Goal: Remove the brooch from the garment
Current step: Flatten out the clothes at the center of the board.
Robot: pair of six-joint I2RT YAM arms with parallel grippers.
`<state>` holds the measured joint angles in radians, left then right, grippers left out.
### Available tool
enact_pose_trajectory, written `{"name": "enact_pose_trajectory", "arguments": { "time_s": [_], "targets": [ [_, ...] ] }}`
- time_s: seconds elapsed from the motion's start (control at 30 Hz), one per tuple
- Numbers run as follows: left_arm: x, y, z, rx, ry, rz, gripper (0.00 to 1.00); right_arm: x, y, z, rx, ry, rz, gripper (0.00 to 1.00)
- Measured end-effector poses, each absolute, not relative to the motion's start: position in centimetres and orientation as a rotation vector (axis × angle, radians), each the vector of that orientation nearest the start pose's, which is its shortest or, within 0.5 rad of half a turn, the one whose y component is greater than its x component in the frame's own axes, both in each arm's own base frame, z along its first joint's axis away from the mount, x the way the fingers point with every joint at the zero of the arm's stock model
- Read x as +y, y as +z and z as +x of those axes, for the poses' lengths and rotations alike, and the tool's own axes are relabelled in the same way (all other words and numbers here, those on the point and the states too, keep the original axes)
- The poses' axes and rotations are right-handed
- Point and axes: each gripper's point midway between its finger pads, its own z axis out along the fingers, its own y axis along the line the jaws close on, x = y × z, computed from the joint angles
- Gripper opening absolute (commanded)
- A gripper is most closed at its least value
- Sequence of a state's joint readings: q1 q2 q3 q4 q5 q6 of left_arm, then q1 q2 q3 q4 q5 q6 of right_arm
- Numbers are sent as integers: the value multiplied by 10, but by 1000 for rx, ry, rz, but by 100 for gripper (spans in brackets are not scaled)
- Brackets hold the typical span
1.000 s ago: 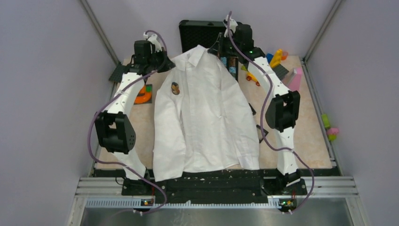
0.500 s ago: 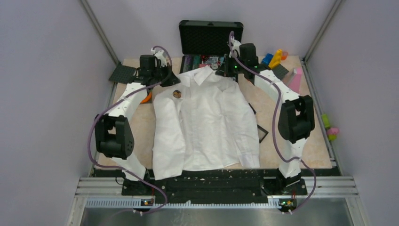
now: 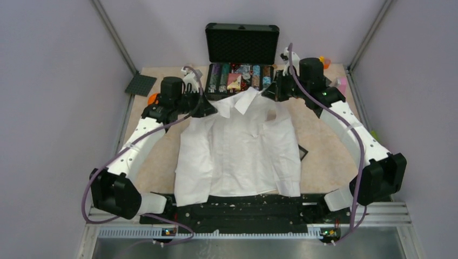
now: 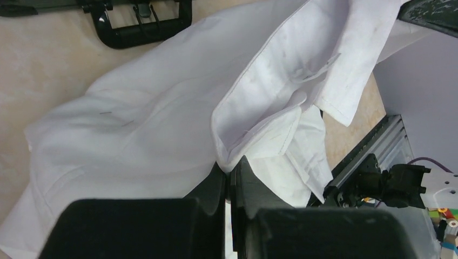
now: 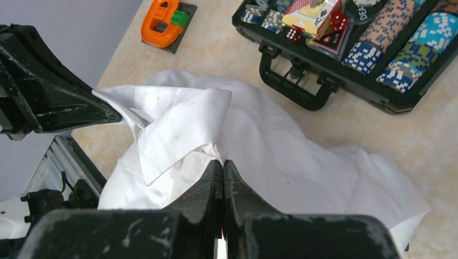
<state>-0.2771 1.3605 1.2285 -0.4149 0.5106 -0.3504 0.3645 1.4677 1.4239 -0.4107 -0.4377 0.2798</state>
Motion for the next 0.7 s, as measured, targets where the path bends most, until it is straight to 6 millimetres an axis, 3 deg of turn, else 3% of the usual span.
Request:
{"name": "enact_pose_trajectory", "arguments": {
  "time_s": [0.1, 0.2, 0.27, 0.37, 0.4, 0.47, 0.53, 0.6, 0.67, 0.7],
  "targets": [
    [-201, 242, 330, 2187, -921, 243, 0, 229, 290, 362, 2056, 840, -382, 0],
    [-201, 232, 345, 2222, -963, 211, 0, 232, 284, 372, 2086, 834, -395, 0],
    [-201, 221, 371, 2254, -976, 182, 0, 239, 281, 391, 2098, 835, -398, 0],
    [-201, 202, 418, 2283, -961, 149, 0, 246, 272, 434, 2106, 827, -379, 0],
    [-201, 196, 435, 2292, -954, 138, 6, 246, 268, 453, 2111, 825, -363, 0],
    [-202, 191, 475, 2279, -942, 128, 38, 245, 260, 492, 2105, 819, -324, 24],
    [-200, 188, 511, 2241, -909, 121, 60, 240, 250, 529, 2105, 805, -271, 32],
    [-192, 182, 533, 2213, -865, 101, 90, 237, 238, 556, 2108, 783, -254, 57],
    [-180, 170, 539, 2218, -806, 66, 97, 230, 221, 567, 2136, 754, -233, 74],
    [-174, 167, 542, 2199, -772, 47, 97, 227, 209, 564, 2166, 741, -226, 75]
  ]
}}
